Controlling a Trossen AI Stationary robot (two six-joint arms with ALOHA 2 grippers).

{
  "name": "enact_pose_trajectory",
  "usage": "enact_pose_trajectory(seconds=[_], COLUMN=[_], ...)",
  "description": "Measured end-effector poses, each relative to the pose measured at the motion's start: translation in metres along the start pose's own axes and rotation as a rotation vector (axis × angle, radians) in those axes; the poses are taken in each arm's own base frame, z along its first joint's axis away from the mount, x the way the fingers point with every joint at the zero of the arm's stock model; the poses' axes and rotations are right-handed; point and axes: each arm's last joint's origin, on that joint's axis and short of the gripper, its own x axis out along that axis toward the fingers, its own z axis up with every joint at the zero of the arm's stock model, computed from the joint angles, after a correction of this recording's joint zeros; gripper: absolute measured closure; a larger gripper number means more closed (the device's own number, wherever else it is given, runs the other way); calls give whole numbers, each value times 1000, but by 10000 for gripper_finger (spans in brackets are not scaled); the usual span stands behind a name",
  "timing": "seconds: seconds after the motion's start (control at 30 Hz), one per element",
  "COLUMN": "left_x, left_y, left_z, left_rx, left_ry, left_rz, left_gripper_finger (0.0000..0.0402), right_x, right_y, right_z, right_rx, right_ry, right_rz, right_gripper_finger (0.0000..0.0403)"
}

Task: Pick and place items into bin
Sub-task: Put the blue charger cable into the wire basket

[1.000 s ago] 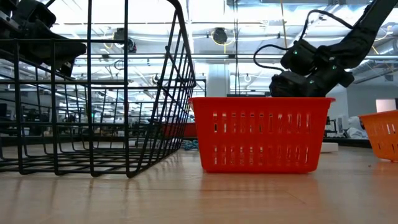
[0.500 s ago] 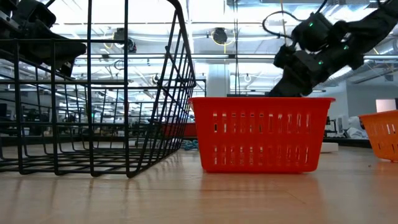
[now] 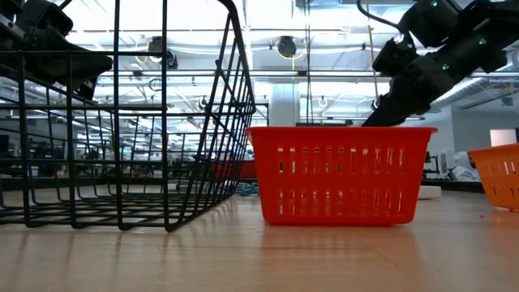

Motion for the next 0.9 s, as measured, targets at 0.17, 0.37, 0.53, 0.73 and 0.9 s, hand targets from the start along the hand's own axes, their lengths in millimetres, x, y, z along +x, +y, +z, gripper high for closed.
enact_pose_trajectory(seconds=[0.17,0.37,0.53,0.73,0.9], left_x=[0,0,0,-1,-1], left_y=[0,0,1,1,1], left_z=[0,0,8,14,16], left_rx=[0,3,-17,-139,-111], left_ry=[0,-3,-91,-150,-173], left_rz=[0,5,66,54,54], left_gripper_finger=[369,369,369,369,369], right_x=[0,-1,-1,1,2], right_y=[6,12,18,19,14], right_z=[-1,1,5,6,7], right_rx=[15,-1,-56,-81,-143], right_ry=[1,-22,-73,-84,-88], right_rz=[25,23,38,33,-3], right_gripper_finger=[188,188,188,188,188])
